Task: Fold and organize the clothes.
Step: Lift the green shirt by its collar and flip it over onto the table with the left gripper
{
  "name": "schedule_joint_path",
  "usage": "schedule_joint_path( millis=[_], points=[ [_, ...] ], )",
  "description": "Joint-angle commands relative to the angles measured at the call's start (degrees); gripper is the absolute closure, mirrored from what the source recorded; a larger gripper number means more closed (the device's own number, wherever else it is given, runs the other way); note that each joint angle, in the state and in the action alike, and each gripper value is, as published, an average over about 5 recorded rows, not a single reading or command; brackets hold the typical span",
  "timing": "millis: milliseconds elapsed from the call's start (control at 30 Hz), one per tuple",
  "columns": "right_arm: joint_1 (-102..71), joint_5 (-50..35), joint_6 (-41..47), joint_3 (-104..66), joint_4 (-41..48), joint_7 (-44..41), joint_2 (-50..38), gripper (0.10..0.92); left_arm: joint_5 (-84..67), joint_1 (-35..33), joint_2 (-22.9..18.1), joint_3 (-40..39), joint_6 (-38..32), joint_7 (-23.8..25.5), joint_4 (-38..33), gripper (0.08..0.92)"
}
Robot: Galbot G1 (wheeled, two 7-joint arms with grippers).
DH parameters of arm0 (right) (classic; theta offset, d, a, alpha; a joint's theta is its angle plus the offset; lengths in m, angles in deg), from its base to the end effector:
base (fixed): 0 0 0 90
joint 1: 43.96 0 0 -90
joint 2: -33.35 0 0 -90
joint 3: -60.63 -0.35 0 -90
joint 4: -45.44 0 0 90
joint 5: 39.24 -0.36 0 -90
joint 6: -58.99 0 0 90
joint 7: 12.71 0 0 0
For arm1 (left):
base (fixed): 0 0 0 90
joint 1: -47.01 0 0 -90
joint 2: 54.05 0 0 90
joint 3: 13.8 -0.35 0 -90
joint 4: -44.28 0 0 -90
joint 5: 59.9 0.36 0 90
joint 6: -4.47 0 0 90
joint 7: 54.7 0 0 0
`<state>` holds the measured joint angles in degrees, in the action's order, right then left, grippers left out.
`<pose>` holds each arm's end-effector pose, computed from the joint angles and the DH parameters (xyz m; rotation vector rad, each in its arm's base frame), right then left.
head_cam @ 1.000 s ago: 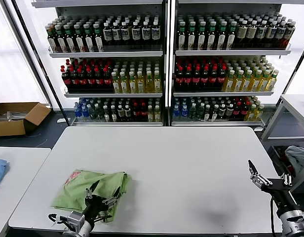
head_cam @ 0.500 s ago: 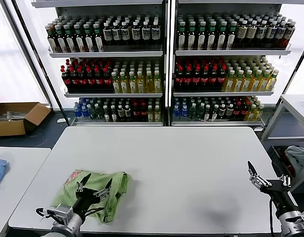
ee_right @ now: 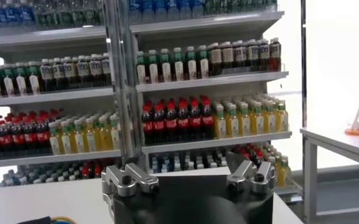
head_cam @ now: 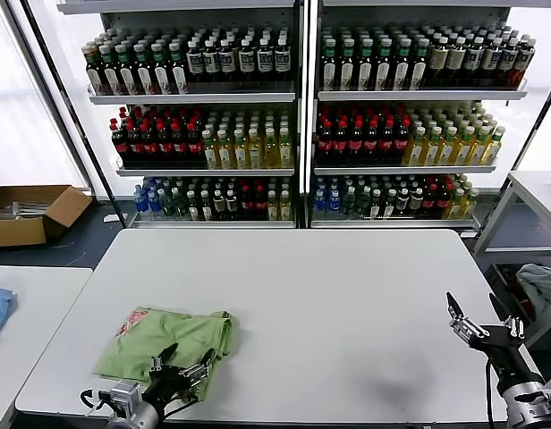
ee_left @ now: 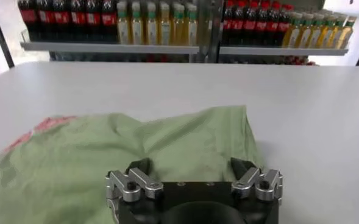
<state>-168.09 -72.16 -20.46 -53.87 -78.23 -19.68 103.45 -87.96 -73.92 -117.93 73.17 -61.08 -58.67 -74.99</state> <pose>0.1701 -0.1680 -0.2350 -0.0102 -3.0680 -0.1070 0.1850 0.0617 -0.3015 -0.2791 -2.5969 0.0589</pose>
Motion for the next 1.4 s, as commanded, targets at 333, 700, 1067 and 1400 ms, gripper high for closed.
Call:
schedule_joint_path(
  millis=[333,700,1067,1400],
  points=[
    [-0.3,-0.3,-0.1,-0.3,-0.1,-0.1,-0.1,0.203,-6.2,0.6,1.5,4.2,2.0,-1.2,-8.0,0.177],
    [-0.8,-0.4,-0.4,-0.5,-0.1,-0.2,-0.5,0.203,-15.3,1.9,7.4,21.3,6.5,0.5,1.7,0.177],
    [-0.3,0.1,0.1,0.6,-1.0,-0.3,-0.6,0.203,-21.4,3.3,11.6,21.2,8.6,2.9,9.9,0.177],
    [-1.1,-0.1,0.1,-0.4,-1.3,-0.3,-0.8,0.203,-19.8,4.8,9.6,16.8,8.5,3.8,12.4,0.177]
  ],
)
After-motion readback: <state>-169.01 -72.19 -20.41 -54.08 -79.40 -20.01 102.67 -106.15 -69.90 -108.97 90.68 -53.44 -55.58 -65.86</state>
